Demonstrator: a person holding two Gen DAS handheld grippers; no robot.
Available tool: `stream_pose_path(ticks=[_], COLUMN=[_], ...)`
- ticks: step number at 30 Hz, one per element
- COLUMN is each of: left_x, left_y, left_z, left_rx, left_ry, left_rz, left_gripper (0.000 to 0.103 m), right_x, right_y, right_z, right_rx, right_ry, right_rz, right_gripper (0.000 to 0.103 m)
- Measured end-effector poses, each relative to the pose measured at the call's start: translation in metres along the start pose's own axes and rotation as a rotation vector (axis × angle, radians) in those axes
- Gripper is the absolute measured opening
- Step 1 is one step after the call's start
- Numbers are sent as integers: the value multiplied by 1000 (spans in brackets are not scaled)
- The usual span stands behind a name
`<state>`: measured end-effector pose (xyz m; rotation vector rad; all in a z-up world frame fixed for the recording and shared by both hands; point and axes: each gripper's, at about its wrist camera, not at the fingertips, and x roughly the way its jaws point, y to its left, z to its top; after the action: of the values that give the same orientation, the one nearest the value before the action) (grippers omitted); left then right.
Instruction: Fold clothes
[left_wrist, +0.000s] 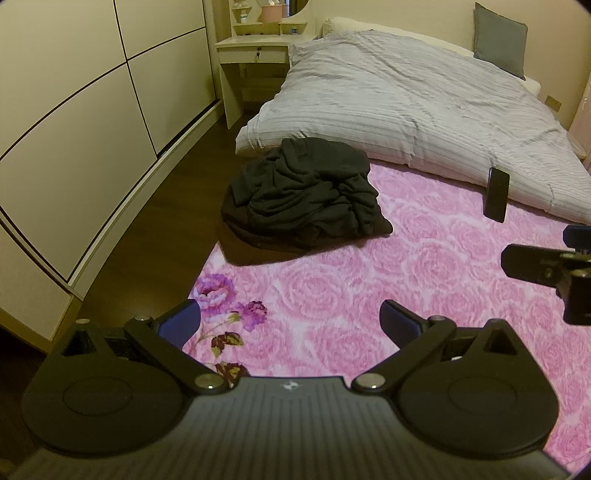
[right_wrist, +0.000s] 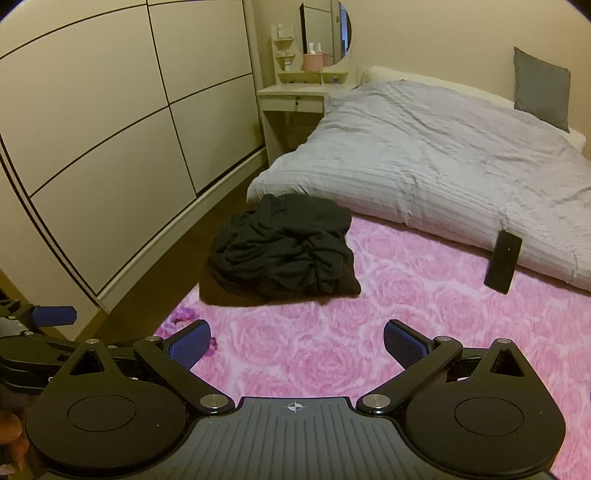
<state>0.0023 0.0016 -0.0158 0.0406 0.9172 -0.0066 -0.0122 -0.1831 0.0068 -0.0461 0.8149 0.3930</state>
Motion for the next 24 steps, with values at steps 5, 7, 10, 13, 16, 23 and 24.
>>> stream_pose_path(ticks=[5, 7, 10, 13, 16, 23, 24], left_x=[2, 1, 2, 3, 4, 7, 7], left_y=[1, 2, 3, 4, 4, 4, 4], left_z=[0, 0, 1, 1, 1, 2, 2], left_rx=[-3, -2, -2, -3, -4, -3, -3], left_ry=[3, 4, 7, 10, 13, 17, 18], left_rz=[-2, -2, -6, -9, -11, -11, -11], left_gripper=[102, 102, 102, 102, 102, 102, 102], right_x=[4, 5, 7, 8, 9, 10, 11], right_y=[0, 0, 1, 0, 1, 1, 1], right_z=[0, -1, -1, 0, 0, 1, 1], right_rx=[-1, -2, -2, -2, -1, 0, 0], right_ry=[11, 14, 19, 24, 27, 30, 31], right_rz=[2, 2, 2, 3, 2, 2, 3], right_gripper=[102, 102, 102, 102, 102, 102, 102])
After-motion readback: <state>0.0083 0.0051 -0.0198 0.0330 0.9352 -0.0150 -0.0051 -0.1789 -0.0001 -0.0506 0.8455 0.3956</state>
